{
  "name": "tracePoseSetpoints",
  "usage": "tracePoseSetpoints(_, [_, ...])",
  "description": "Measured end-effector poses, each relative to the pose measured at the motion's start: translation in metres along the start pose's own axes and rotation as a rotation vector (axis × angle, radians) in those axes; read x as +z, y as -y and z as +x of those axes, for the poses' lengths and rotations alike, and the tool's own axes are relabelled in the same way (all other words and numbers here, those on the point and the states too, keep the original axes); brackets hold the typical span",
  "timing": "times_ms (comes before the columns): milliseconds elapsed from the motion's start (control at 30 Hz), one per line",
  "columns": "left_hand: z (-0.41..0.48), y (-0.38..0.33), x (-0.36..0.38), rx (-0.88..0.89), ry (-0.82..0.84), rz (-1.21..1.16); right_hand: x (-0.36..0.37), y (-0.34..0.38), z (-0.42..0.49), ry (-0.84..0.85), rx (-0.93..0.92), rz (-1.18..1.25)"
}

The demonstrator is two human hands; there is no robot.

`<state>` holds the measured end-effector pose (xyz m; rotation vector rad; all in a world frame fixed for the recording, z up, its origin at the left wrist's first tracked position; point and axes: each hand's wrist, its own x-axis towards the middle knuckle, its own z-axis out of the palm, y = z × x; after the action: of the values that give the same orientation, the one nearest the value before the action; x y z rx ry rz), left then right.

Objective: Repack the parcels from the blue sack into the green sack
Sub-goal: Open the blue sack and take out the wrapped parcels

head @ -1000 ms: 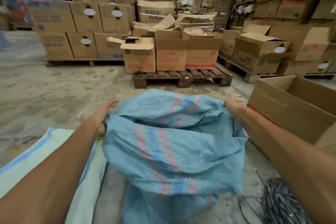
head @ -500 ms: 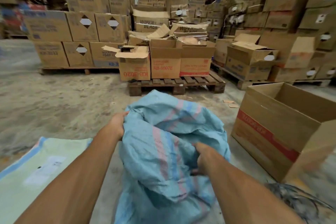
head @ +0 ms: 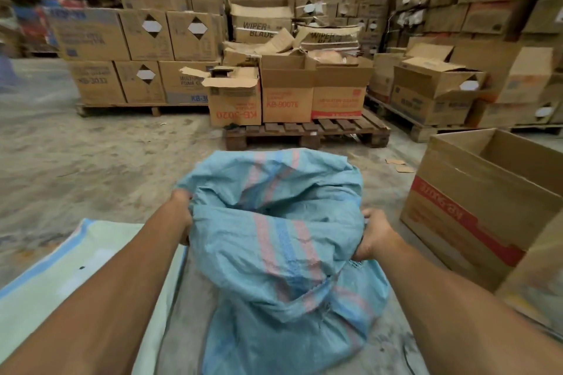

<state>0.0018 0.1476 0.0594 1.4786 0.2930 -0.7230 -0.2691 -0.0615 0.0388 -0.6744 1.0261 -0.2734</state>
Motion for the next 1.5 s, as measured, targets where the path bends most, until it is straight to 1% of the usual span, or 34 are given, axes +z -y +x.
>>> tracePoseSetpoints(33, [-0.006,0.003,0.007,0.057,-0.052,0.134,-0.001,0.002,-0.006,-0.035,-0.022,-0.042])
tracePoseSetpoints(67, [-0.007,0.009,0.012,0.231,-0.235,0.303,-0.003,0.007,-0.011,-0.037,-0.056,-0.128])
tracePoseSetpoints(100, [-0.006,0.01,0.014,0.438,-0.368,0.501,-0.001,0.013,-0.017,-0.018,-0.074,-0.204])
tracePoseSetpoints(133, [-0.004,0.009,0.018,0.63,-0.402,0.699,0.001,0.02,-0.021,0.019,-0.086,-0.285])
tracePoseSetpoints(167, [0.001,0.01,0.023,0.814,-0.358,0.909,0.001,0.025,-0.024,0.041,-0.084,-0.388])
tracePoseSetpoints(233, [0.009,0.021,0.038,1.054,-0.212,1.383,-0.003,0.033,-0.023,0.056,-0.051,-0.641])
tracePoseSetpoints(267, [0.012,0.026,0.045,1.087,-0.197,1.566,-0.006,0.034,-0.025,0.045,-0.01,-0.722])
tracePoseSetpoints(300, [0.014,0.032,0.055,1.094,-0.206,1.675,-0.008,0.035,-0.029,0.061,0.014,-0.771])
tracePoseSetpoints(333, [0.017,0.038,0.063,1.039,-0.176,1.724,-0.01,0.036,-0.029,0.066,0.01,-0.803])
tracePoseSetpoints(400, [0.023,0.047,0.077,0.942,-0.07,1.536,-0.011,0.037,-0.028,0.056,-0.032,-0.822])
tracePoseSetpoints(467, [0.03,0.055,0.093,0.711,0.07,1.161,-0.011,0.04,-0.017,-0.022,-0.155,-0.78])
tracePoseSetpoints(533, [0.022,0.053,0.102,0.465,0.147,0.771,-0.005,0.047,-0.011,-0.07,-0.276,-0.605])
tracePoseSetpoints(600, [0.016,0.036,0.096,0.27,0.285,0.41,-0.002,0.057,-0.009,-0.007,-0.312,-0.406])
tracePoseSetpoints(667, [0.008,0.013,0.068,0.19,0.401,0.281,-0.01,0.067,-0.01,0.02,-0.316,-0.247])
tracePoseSetpoints(700, [0.006,0.0,0.049,0.174,0.406,0.278,-0.019,0.071,-0.01,0.018,-0.308,-0.193])
tracePoseSetpoints(733, [0.001,-0.012,0.025,0.233,0.426,0.272,-0.032,0.074,-0.003,-0.01,-0.294,-0.163])
tracePoseSetpoints(800, [0.01,-0.032,0.003,0.164,0.327,0.318,-0.052,0.062,-0.002,-0.07,-0.204,-0.221])
tracePoseSetpoints(833, [0.016,-0.037,-0.004,0.152,0.241,0.365,-0.055,0.054,-0.001,-0.06,-0.126,-0.252])
tracePoseSetpoints(867, [0.028,-0.036,-0.006,0.107,0.224,0.391,-0.053,0.047,0.0,-0.029,-0.057,-0.304])
tracePoseSetpoints(900, [0.044,-0.033,-0.002,0.059,0.181,0.426,-0.045,0.041,-0.001,-0.031,-0.005,-0.404])
tracePoseSetpoints(967, [0.071,-0.021,0.011,0.044,0.146,0.473,-0.031,0.034,-0.004,-0.175,-0.003,-0.795])
tracePoseSetpoints(1000, [0.065,-0.012,0.019,0.024,0.148,0.464,-0.028,0.033,0.0,-0.321,-0.106,-1.024])
tracePoseSetpoints(1033, [0.054,-0.005,0.029,0.012,0.162,0.443,-0.024,0.035,0.003,-0.495,-0.309,-1.178])
tracePoseSetpoints(1067, [0.038,0.0,0.041,-0.008,0.182,0.42,-0.022,0.039,0.008,-0.592,-0.55,-1.273])
tracePoseSetpoints(1100, [0.02,0.001,0.051,-0.008,0.214,0.401,-0.014,0.042,0.005,-0.578,-0.774,-1.337])
tracePoseSetpoints(1133, [0.009,0.002,0.061,-0.005,0.24,0.397,-0.007,0.044,0.005,-0.451,-0.937,-1.403])
tracePoseSetpoints(1167, [0.006,0.0,0.07,0.006,0.27,0.404,0.001,0.043,0.006,-0.304,-0.972,-1.494])
tracePoseSetpoints(1200, [0.0,-0.001,0.076,0.01,0.312,0.431,0.007,0.041,0.009,-0.189,-0.925,-1.588])
tracePoseSetpoints(1233, [-0.003,-0.003,0.08,0.004,0.36,0.468,0.011,0.034,0.016,-0.124,-0.828,-1.674])
tracePoseSetpoints(1300, [-0.008,-0.009,0.082,-0.016,0.454,0.556,0.017,0.007,0.029,-0.051,-0.688,-1.78])
tracePoseSetpoints(1367, [-0.018,-0.017,0.077,-0.051,0.551,0.611,0.023,-0.014,0.044,-0.01,-0.634,-1.858])
tracePoseSetpoints(1433, [-0.029,-0.027,0.073,-0.06,0.708,0.7,0.029,-0.023,0.059,-0.028,-0.65,-1.793])
tracePoseSetpoints(1467, [-0.036,-0.032,0.07,-0.019,0.779,0.833,0.035,-0.02,0.063,-0.05,-0.661,-1.699])
tracePoseSetpoints(1500, [-0.041,-0.031,0.067,0.062,0.775,0.993,0.04,-0.016,0.061,-0.087,-0.639,-1.565])
